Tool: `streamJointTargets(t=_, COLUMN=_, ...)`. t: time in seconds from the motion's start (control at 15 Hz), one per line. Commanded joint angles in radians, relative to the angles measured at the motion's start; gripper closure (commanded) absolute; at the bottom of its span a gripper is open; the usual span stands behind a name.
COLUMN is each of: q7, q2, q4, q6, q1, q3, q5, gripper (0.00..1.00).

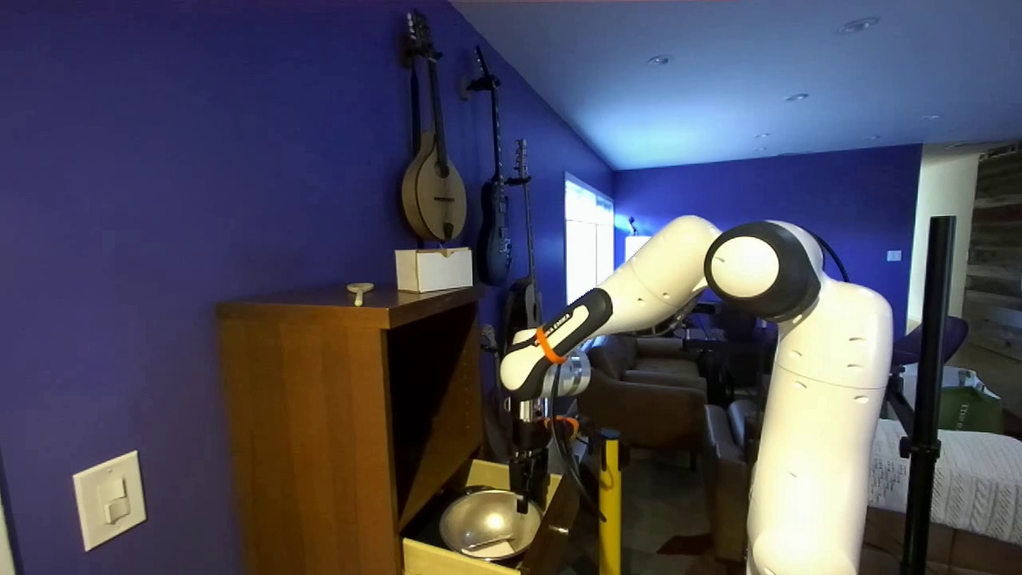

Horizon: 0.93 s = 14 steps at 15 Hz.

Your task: Put the silver bowl on the shelf

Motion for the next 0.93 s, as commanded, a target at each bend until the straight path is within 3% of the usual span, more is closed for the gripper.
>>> streamJointTargets(t=0.0, q7=-0.041, q2=0.004, q4=-0.015, q6=0.030, q1=0.008, q3=0.011, q5=0.040, gripper=0.61)
streamJointTargets(t=0.4, q7=-0.050, q2=0.007, q4=-0.013, q6=0.046, q1=0.002, q3=0.009, q5=0.038, gripper=0.98)
streamJointTargets(t=0.87, q7=0.013, q2=-0.011, q4=0.010, q6=0.024, q1=-0.009, q3=0.003, q5=0.042, gripper=0.98)
